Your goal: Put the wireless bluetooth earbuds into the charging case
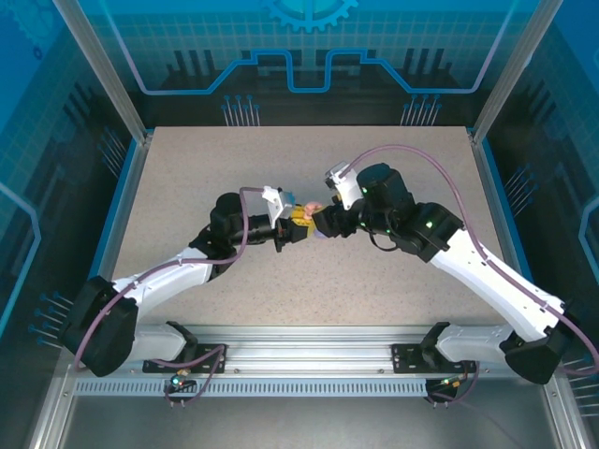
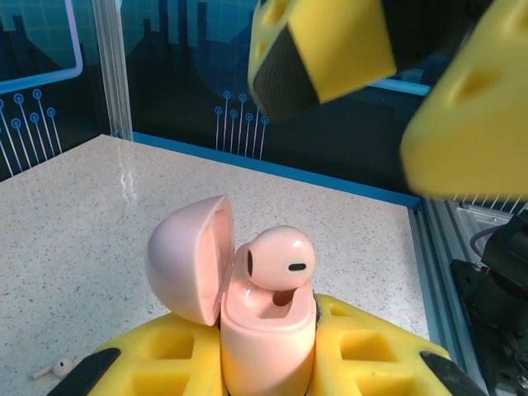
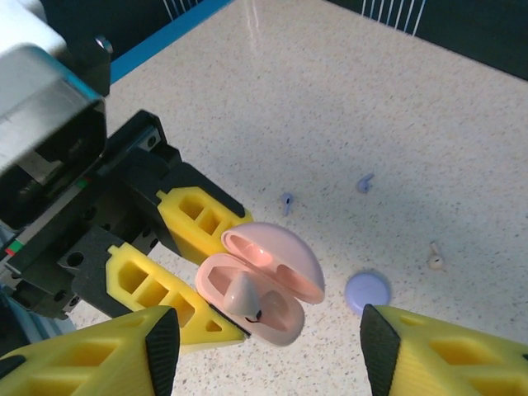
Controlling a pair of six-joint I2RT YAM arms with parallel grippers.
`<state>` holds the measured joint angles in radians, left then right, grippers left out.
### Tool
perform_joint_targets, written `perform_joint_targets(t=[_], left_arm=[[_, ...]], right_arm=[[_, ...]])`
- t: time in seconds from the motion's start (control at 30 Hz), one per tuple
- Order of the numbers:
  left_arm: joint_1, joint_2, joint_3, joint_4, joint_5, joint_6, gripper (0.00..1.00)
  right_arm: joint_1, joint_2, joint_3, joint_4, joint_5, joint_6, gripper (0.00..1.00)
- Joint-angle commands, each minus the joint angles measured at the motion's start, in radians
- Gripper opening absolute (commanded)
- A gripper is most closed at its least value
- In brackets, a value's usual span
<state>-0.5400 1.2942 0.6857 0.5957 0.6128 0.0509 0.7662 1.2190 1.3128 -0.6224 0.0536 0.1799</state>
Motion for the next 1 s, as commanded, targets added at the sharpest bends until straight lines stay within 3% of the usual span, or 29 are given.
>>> perform_joint_targets(t=[0.0, 0.4, 0.97], left_arm=[[-0.008, 0.004, 0.034, 0.004, -0.007, -0.007, 0.00], [-0.008, -0.003, 0.027, 0.001, -0.017, -0.004, 0.00], [-0.007, -0.016, 0.024, -0.003, -0.029, -0.002, 0.00]], right_arm=[[-0.007, 0.032, 0.032, -0.036, -0.051, 0.012, 0.64], [-0.014, 0.047, 0.021, -0.059, 0.025, 0.026, 0.64], [-0.044, 0.014, -0.021, -0.092, 0.038, 0.020, 0.64]])
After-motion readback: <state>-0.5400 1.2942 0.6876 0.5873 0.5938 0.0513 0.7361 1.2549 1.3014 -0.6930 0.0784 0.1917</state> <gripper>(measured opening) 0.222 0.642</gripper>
